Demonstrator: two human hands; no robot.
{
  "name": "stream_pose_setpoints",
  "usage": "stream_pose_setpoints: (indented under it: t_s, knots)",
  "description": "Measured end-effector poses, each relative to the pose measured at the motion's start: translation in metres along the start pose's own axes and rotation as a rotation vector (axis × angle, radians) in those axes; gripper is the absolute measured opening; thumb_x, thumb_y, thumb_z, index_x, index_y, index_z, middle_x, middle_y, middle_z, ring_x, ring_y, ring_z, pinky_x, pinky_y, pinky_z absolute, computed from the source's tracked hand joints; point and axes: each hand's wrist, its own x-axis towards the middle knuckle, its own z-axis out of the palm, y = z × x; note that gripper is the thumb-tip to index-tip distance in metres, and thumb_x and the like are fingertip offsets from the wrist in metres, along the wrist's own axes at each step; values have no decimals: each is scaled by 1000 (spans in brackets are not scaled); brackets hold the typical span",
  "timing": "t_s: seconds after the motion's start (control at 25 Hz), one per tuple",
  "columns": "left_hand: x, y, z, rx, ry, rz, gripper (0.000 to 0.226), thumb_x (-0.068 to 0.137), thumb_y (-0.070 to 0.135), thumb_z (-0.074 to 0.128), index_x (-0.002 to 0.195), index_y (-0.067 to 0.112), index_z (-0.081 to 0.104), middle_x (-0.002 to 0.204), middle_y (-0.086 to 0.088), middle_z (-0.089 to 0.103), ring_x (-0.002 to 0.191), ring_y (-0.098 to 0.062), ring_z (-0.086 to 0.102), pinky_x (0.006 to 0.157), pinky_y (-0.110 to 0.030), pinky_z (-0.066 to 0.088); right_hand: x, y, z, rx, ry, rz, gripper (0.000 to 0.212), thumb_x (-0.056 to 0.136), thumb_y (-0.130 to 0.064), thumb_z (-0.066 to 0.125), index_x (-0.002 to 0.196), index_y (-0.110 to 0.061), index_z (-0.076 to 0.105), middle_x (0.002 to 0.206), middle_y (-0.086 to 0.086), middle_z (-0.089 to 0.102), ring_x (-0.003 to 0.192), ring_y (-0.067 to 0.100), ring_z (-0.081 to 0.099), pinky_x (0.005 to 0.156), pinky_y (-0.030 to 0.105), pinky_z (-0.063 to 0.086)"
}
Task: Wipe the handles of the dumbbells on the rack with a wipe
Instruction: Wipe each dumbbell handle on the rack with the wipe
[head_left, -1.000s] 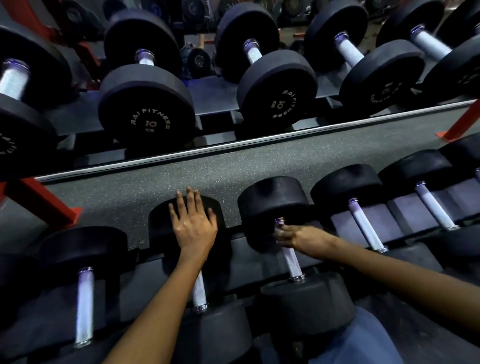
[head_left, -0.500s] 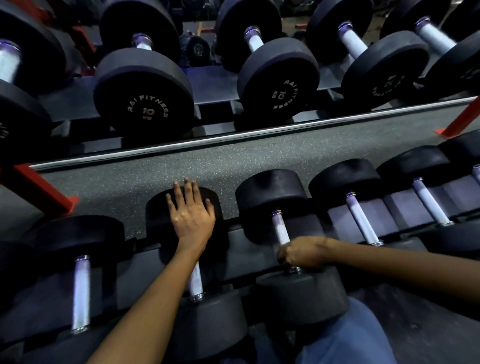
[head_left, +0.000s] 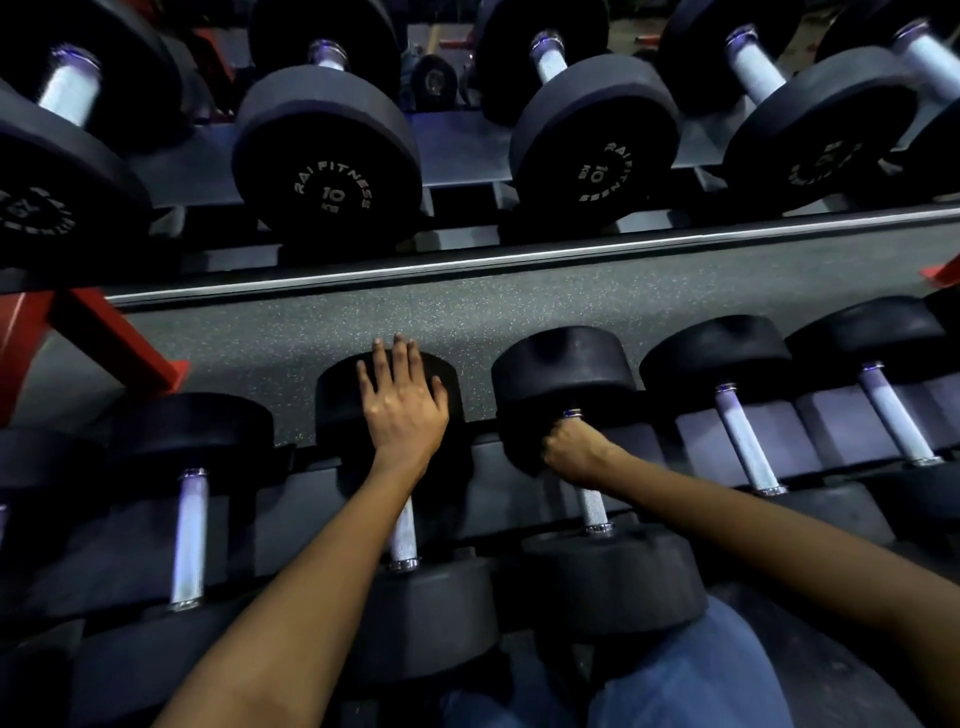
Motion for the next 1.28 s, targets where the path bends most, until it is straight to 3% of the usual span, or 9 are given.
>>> stream_pose_setpoints:
  t_s: [0.12, 0.32, 0.44, 0.56, 0.64, 0.8, 0.96, 1.12, 1.28]
  knots:
    - [0, -1, 1, -1, -9, 8, 58, 94, 34, 37, 143, 3, 42, 153, -13, 36, 145, -34, 24, 116, -53, 14, -17, -29, 16, 27, -175, -151, 31, 96, -9, 36, 114, -3, 61, 118, 17, 62, 108, 33, 59, 93, 39, 42]
    - [1, -1, 3, -27, 13, 3, 56, 94, 31, 42, 143, 2, 42, 152, -13, 38, 144, -35, 23, 116, -52, 12, -69, 2, 32, 781, -76, -74, 27, 86, -11, 56, 108, -19, 70, 98, 3, 70, 90, 18, 63, 80, 28, 46]
    - [0, 0, 5, -41, 51, 1, 60, 89, 33, 37, 138, 0, 48, 148, -14, 43, 141, -37, 29, 114, -55, 16, -75, 12, 45, 1151, 254, 379, 32, 82, 5, 54, 108, -5, 69, 100, 14, 71, 91, 19, 65, 71, 15, 41]
    - [0, 0, 4, -47, 64, 4, 60, 88, 33, 38, 137, 0, 49, 147, -14, 45, 141, -37, 31, 114, -54, 17, -46, 9, 42, 1345, 731, 937, 15, 90, -3, 52, 92, 4, 65, 85, 20, 69, 82, 25, 64, 70, 29, 44]
    - [-1, 0, 4, -38, 74, 7, 60, 88, 33, 38, 137, 0, 50, 147, -14, 45, 141, -37, 31, 114, -53, 17, -35, -4, 41, 1332, 818, 866, 15, 90, -5, 53, 80, 2, 62, 75, 17, 65, 74, 25, 62, 66, 28, 40]
    - [0, 0, 6, -37, 92, 8, 61, 87, 33, 36, 136, 0, 51, 145, -15, 48, 140, -37, 33, 113, -54, 20, -38, -3, 39, 1154, 927, 604, 21, 80, -6, 57, 94, 3, 70, 92, 15, 71, 85, 13, 65, 76, 17, 42]
    - [0, -1, 4, -41, 83, 5, 59, 87, 32, 41, 135, 0, 51, 144, -15, 48, 139, -37, 34, 112, -54, 21, -31, 11, 50, 911, 606, 370, 18, 79, -4, 55, 89, -3, 69, 87, 12, 62, 82, 30, 63, 66, 29, 45]
    - [1, 0, 6, -46, 83, 7, 60, 87, 32, 36, 135, -1, 52, 142, -16, 50, 138, -38, 36, 112, -55, 23, -49, -12, 83, 787, 250, 283, 23, 85, -6, 59, 106, -10, 68, 104, 6, 61, 100, 25, 62, 79, 24, 44]
    - [1, -1, 4, -47, 81, 17, 61, 87, 32, 36, 135, -1, 51, 143, -16, 49, 138, -38, 36, 112, -54, 23, -34, -5, 48, 987, 460, 467, 15, 91, -10, 48, 94, -9, 63, 85, -6, 53, 87, 12, 55, 69, 19, 38]
